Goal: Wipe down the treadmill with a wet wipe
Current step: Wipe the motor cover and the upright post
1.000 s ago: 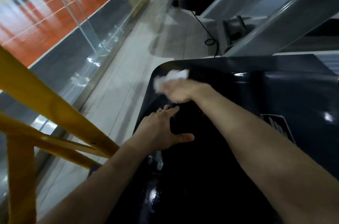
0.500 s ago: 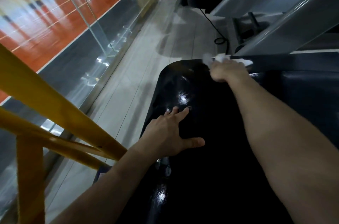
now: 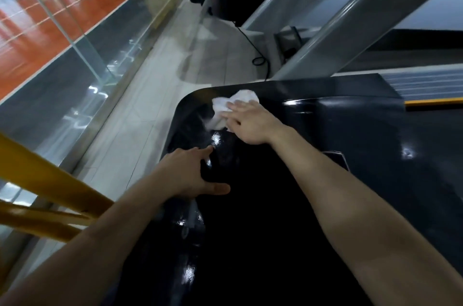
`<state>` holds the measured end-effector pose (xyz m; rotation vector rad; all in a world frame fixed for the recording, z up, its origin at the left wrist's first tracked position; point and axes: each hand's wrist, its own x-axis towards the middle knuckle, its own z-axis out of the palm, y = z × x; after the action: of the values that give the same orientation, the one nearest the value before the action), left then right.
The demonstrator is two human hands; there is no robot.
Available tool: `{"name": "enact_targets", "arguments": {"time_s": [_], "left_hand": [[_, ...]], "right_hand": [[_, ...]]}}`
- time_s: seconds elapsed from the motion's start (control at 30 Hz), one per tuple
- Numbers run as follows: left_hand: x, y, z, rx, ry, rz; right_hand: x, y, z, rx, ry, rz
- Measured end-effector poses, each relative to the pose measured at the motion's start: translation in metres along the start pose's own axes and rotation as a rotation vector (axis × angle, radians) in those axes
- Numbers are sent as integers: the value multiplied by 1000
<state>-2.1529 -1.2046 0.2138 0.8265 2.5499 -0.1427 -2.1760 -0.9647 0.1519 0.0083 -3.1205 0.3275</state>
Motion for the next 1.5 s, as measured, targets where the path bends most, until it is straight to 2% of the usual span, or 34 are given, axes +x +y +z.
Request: {"name": "enact_targets", "arguments": {"time_s": [0.03, 0.1, 0.17, 0.2, 0.27, 0.37, 0.4, 0.43, 0.5, 0.53, 0.57, 0.6, 0.67, 0.7, 0.73, 0.77, 0.83, 0.87, 0.9, 0.93, 0.97, 1.03, 1.1, 1.13, 1.17, 1.2, 1.27, 1.3, 1.33, 1.37, 1.43, 1.47, 1.5], "left_hand": [[2, 0, -5, 6, -23, 4], [10, 2, -16, -77, 6, 5], [36, 15, -20, -195, 190, -6], [51, 27, -19, -199, 255, 3], [77, 56, -4, -142, 287, 50], [99, 79, 27, -125, 391, 17], [102, 80, 32, -133, 415, 7], [102, 80, 34, -142, 422, 7], [102, 80, 35, -151, 447, 17], [103, 79, 34, -150, 462, 19], [104, 78, 34, -153, 466, 22], [104, 78, 36, -158, 459, 26], [102, 77, 39, -162, 468, 30], [102, 78, 38, -160, 475, 25], [104, 79, 38, -164, 475, 23], [105, 80, 38, -164, 472, 22], [107, 79, 41, -159, 491, 13], [107, 78, 41, -162, 498, 14], [108, 78, 41, -166, 497, 17], [108, 77, 41, -171, 495, 19], [108, 76, 41, -177, 493, 24], [107, 76, 42, -171, 495, 35], [106, 77, 41, -158, 500, 33], [106, 78, 41, -156, 498, 30], [106, 78, 40, -153, 496, 29], [107, 79, 40, -150, 495, 29], [108, 77, 40, -149, 495, 19], [109, 76, 40, -148, 491, 17], [109, 76, 39, -145, 482, 19], [108, 76, 40, -145, 475, 21], [107, 78, 40, -145, 480, 24], [106, 78, 40, -144, 482, 25], [106, 78, 39, -146, 482, 23]], "right_hand": [[-8, 14, -2, -4, 42, 38], [-26, 76, -13, -27, 119, 383], [-52, 133, -14, 24, 133, 713], [-60, 146, -10, 58, 141, 755], [-68, 147, -12, 78, 102, 751], [-51, 144, -16, 5, 93, 785], [-37, 134, -18, -38, 68, 697], [-24, 111, -23, -97, 28, 484], [8, 67, -22, -54, -99, 80], [17, 62, -26, -15, -193, 22], [23, 70, -32, 7, -241, 50], [20, 87, -37, 20, -237, 188], [-1, 125, -49, -19, -108, 679], [-3, 130, -53, -13, -105, 866], [6, 122, -51, 21, -146, 920], [18, 102, -52, 46, -197, 777], [46, 44, -42, 52, -301, 315], [54, 32, -36, 31, -319, 151], [53, 40, -31, 8, -323, 84], [44, 64, -29, -25, -278, 113], [28, 94, -32, -81, -210, 224], [-19, 179, -32, -176, -51, 566], [-52, 229, -15, 39, 50, 910], [-66, 217, -8, 26, 112, 941], [-65, 190, -2, -32, 209, 824], [-57, 160, 6, -41, 261, 608], [-51, 119, 19, 35, 180, 192], [-56, 124, 22, -20, 161, 112], [-70, 145, 18, -81, 195, 143], [-91, 172, 12, -150, 183, 300], [-140, 230, 7, -123, 18, 789], [-154, 239, 10, -67, -27, 891], [-155, 240, 18, -84, -7, 765]]}}
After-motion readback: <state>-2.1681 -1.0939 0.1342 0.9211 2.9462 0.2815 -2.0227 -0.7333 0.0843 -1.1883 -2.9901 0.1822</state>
